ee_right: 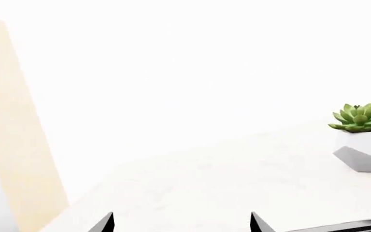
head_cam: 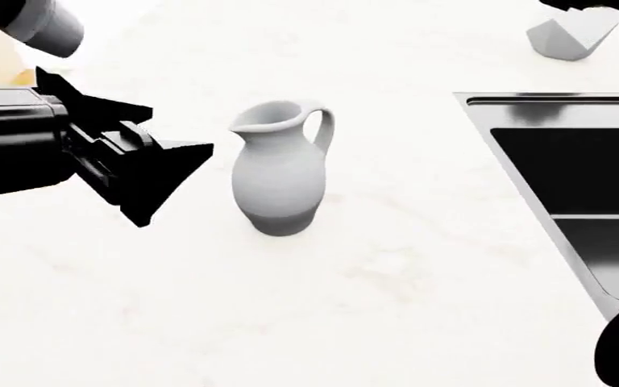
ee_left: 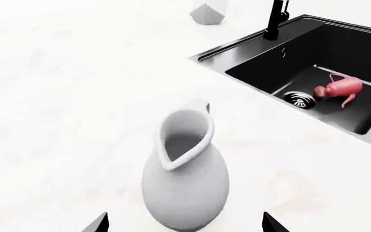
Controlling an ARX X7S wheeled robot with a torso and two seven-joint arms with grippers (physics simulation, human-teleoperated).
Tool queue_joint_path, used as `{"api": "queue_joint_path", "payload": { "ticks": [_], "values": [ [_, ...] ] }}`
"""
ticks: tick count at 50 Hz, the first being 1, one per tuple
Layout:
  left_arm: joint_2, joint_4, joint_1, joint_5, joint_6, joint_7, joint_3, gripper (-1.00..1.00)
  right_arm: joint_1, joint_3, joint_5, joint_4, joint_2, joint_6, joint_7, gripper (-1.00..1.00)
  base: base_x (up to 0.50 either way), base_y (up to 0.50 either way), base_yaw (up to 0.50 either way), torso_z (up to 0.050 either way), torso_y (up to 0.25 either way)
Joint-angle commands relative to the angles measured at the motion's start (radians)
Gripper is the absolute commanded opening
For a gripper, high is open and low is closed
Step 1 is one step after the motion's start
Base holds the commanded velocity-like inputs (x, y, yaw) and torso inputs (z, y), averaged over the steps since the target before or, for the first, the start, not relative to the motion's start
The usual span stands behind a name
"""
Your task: Pick the jug and teapot and place them in the sink. Then turn on the water.
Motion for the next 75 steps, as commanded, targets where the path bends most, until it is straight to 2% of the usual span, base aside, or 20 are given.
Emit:
{"api": "queue_joint_path", "payload": {
  "ticks": [1, 7, 18, 31, 39, 49, 75],
  "values": [
    [-0.041, 0.195, 0.396, 0.418, 0.247, 0.284, -0.078, 1.0, -0.012, 0.012, 0.014, 0.007, 0.004, -0.006, 0.012, 1.0, 0.0, 0.0, 0.0, 0.0, 0.0],
    [0.006, 0.147, 0.419, 0.505, 0.301, 0.313, -0.055, 1.0, -0.014, 0.012, 0.02, 0.009, 0.012, -0.008, 0.013, 1.0, 0.0, 0.0, 0.0, 0.0, 0.0],
    [0.086, 0.032, 0.372, 0.628, 0.35, 0.356, -0.012, 1.0, -0.018, 0.001, 0.019, 0.018, 0.018, -0.023, 0.01, 1.0, 0.0, 0.0, 0.0, 0.0, 0.0],
    [0.182, -0.072, 0.353, 0.612, 0.431, 0.409, -0.046, 1.0, -0.013, -0.011, 0.024, 0.023, 0.022, -0.032, 0.013, 1.0, 0.0, 0.0, 0.0, 0.0, 0.0],
    [0.197, -0.087, 0.386, 0.57, 0.45, 0.442, -0.063, 1.0, -0.019, -0.013, 0.03, 0.018, 0.024, -0.036, 0.02, 1.0, 0.0, 0.0, 0.0, 0.0, 0.0],
    [0.216, -0.101, 0.411, 0.574, 0.444, 0.481, -0.03, 1.0, -0.021, -0.007, 0.043, 0.024, 0.042, -0.033, 0.021, 1.0, 0.0, 0.0, 0.0, 0.0, 0.0],
    [0.386, -0.32, 0.302, 0.793, 0.563, 0.645, 0.1, 1.0, -0.026, -0.02, 0.054, 0.035, 0.052, -0.052, 0.023, 1.0, 0.0, 0.0, 0.0, 0.0, 0.0]
  ]
}}
